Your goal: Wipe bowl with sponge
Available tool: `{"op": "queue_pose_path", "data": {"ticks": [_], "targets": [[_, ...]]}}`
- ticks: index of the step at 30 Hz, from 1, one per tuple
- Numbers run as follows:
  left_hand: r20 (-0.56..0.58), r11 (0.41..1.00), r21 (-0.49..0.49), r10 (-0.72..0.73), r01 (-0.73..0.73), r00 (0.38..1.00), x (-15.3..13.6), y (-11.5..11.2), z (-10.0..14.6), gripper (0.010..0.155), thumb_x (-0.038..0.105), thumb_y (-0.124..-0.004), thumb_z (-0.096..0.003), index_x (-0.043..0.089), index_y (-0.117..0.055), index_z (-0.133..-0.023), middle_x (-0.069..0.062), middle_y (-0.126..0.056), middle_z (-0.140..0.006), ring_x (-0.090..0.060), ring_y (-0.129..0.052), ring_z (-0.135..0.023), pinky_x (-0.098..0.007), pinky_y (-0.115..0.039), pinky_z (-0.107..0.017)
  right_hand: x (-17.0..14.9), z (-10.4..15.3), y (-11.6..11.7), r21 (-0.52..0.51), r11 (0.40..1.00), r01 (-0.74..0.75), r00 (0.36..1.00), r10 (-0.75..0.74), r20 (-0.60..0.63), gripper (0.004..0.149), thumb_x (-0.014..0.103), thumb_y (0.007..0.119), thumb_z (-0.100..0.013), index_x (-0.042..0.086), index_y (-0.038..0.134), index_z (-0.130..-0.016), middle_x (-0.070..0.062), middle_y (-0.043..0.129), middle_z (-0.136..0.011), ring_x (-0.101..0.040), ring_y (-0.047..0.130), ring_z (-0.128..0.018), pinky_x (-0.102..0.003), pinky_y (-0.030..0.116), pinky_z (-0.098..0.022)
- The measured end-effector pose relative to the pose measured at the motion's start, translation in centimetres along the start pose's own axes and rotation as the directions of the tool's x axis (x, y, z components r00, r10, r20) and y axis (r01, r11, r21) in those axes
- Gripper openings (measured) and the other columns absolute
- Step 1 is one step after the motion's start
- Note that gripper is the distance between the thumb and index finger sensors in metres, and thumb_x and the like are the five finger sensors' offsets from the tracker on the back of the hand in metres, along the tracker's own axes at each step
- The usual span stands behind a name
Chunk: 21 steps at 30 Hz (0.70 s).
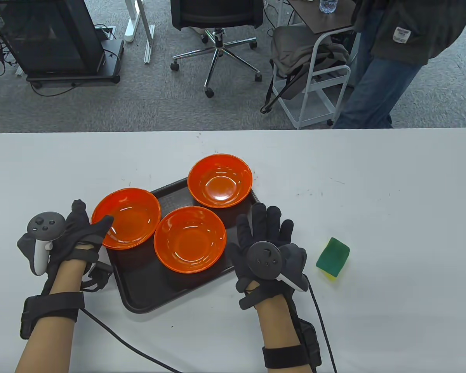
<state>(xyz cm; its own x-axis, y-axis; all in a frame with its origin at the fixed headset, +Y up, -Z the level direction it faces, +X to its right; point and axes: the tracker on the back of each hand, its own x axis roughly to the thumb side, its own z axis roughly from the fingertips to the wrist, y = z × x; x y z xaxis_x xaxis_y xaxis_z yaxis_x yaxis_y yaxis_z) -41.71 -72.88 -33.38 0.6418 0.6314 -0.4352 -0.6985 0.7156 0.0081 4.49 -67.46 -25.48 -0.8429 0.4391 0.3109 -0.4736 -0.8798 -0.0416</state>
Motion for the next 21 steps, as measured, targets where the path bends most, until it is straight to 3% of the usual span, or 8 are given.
{"op": "queue_pose_path", "data": {"ticks": [4,8,11,14,18,21], "targets": [[-0.089,0.997,-0.036,-0.074,0.071,0.993,-0.6,-0.8,-1.4,0.095,0.062,-0.089,-0.0448,0.032,-0.027,-0.111,-0.009,-0.037,-0.115,-0.042,-0.052,-0.105,-0.064,-0.054,-0.070,-0.1,0.1,-0.3,-0.014,1.000,0.012,1.000,-0.012,-0.005,0.065,0.049,0.069,-0.059,0.013,0.038,-0.104,-0.024,0.012,-0.111,-0.057,0.006,-0.097,-0.075,0.008,-0.057],[-0.150,0.992,-0.021,-0.128,0.127,0.980,-1.1,-0.8,-2.1,0.092,0.058,-0.090,-0.0453,0.030,-0.032,-0.111,-0.011,-0.052,-0.108,-0.039,-0.070,-0.091,-0.057,-0.064,-0.064,-0.3,0.2,-0.4,-0.017,1.000,0.020,1.000,-0.020,-0.013,0.065,0.049,0.068,-0.059,0.013,0.039,-0.104,-0.025,0.012,-0.111,-0.058,0.006,-0.097,-0.075,0.008,-0.057],[-0.174,0.991,0.016,-0.131,0.135,0.976,-1.5,-0.6,-2.5,0.082,0.054,-0.090,-0.0455,0.024,-0.048,-0.109,-0.014,-0.083,-0.084,-0.034,-0.092,-0.058,-0.051,-0.078,-0.050,-0.4,0.2,-0.4,-0.017,1.000,0.026,0.999,-0.026,-0.020,0.065,0.049,0.068,-0.059,0.013,0.039,-0.104,-0.025,0.012,-0.111,-0.057,0.006,-0.097,-0.075,0.008,-0.057],[-0.177,0.993,0.039,-0.101,0.109,0.979,-1.9,-0.9,-2.6,0.079,0.055,-0.090,-0.0447,0.019,-0.057,-0.106,-0.010,-0.096,-0.064,-0.026,-0.100,-0.035,-0.046,-0.086,-0.034,-0.4,0.3,-0.4,-0.019,0.999,0.028,0.999,-0.029,-0.021,0.065,0.049,0.068,-0.059,0.013,0.039,-0.104,-0.025,0.012,-0.111,-0.058,0.006,-0.097,-0.075,0.008,-0.057],[-0.155,0.996,0.043,-0.073,0.081,0.985,-2.2,-1.6,-2.8,0.075,0.055,-0.090,-0.0442,0.016,-0.063,-0.103,-0.005,-0.101,-0.052,-0.020,-0.103,-0.023,-0.041,-0.090,-0.025,-0.4,0.3,-0.4,-0.021,0.999,0.030,0.999,-0.031,-0.021,0.065,0.049,0.068,-0.059,0.013,0.040,-0.104,-0.025,0.013,-0.112,-0.058,0.006,-0.097,-0.075,0.008,-0.057],[-0.143,0.998,0.044,-0.040,0.047,0.989,-2.5,-2.0,-3.0,0.072,0.051,-0.091,-0.0446,0.016,-0.065,-0.102,-0.006,-0.101,-0.050,-0.019,-0.103,-0.023,-0.041,-0.091,-0.026,-0.4,0.3,-0.4,-0.021,0.999,0.032,0.999,-0.033,-0.024,0.065,0.049,0.068,-0.059,0.013,0.040,-0.104,-0.025,0.013,-0.111,-0.058,0.006,-0.097,-0.075,0.008,-0.057]]}}
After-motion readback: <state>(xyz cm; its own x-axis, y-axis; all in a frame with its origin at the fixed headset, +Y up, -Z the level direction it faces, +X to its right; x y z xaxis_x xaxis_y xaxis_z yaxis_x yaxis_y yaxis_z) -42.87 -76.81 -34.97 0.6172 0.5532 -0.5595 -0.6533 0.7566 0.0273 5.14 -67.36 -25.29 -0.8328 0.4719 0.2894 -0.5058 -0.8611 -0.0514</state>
